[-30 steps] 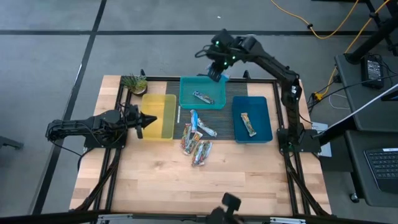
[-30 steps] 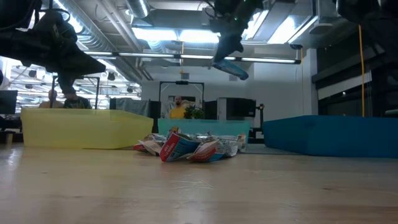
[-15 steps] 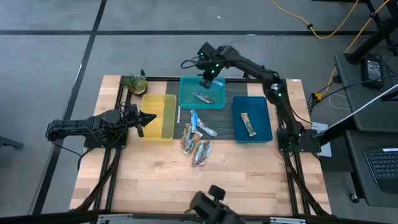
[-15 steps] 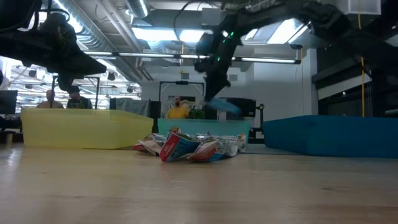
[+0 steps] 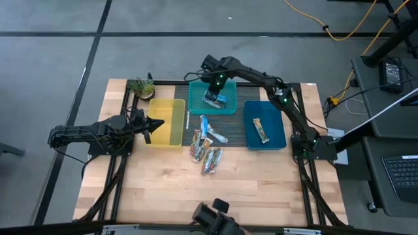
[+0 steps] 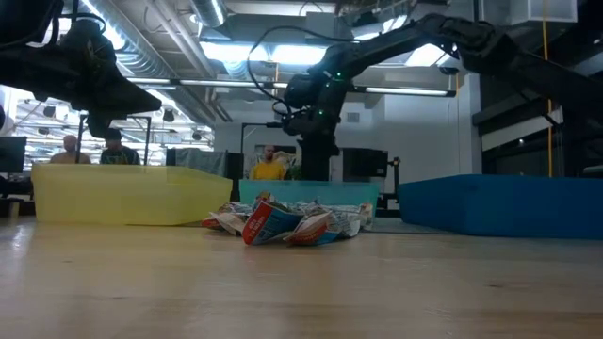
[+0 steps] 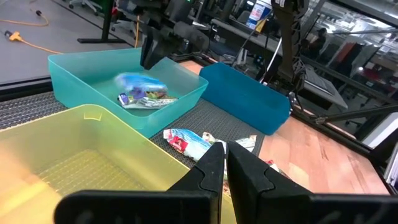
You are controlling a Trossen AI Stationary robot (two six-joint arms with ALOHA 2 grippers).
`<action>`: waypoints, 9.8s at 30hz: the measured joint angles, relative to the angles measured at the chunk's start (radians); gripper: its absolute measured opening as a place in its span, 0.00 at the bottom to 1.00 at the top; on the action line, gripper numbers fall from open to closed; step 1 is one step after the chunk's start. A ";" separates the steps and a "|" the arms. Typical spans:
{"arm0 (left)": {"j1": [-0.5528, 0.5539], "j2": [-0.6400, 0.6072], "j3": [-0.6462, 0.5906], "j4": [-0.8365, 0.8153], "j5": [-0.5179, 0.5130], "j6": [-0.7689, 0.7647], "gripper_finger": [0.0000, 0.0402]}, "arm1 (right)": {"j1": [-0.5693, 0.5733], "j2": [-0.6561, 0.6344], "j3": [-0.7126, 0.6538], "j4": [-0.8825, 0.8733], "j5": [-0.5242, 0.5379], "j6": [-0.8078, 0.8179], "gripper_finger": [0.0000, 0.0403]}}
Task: Pick and place Granola Bars by type
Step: Put the purple granola bar into the green bin, then put the bottom yellow granola bar into the blue bin, then put the yellow granola bar into the blue bin
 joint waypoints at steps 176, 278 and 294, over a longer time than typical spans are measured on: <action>0.000 0.000 0.000 -0.007 0.126 0.005 0.03 | 0.021 -1.226 -1.557 0.144 0.256 0.509 0.15; 0.000 0.000 0.000 -0.013 0.233 -0.026 0.03 | 0.423 -0.275 -0.679 0.149 0.082 0.349 0.09; 0.000 0.000 0.000 -0.013 0.233 -0.013 0.03 | 0.421 -0.280 -0.168 -0.240 0.202 0.293 0.08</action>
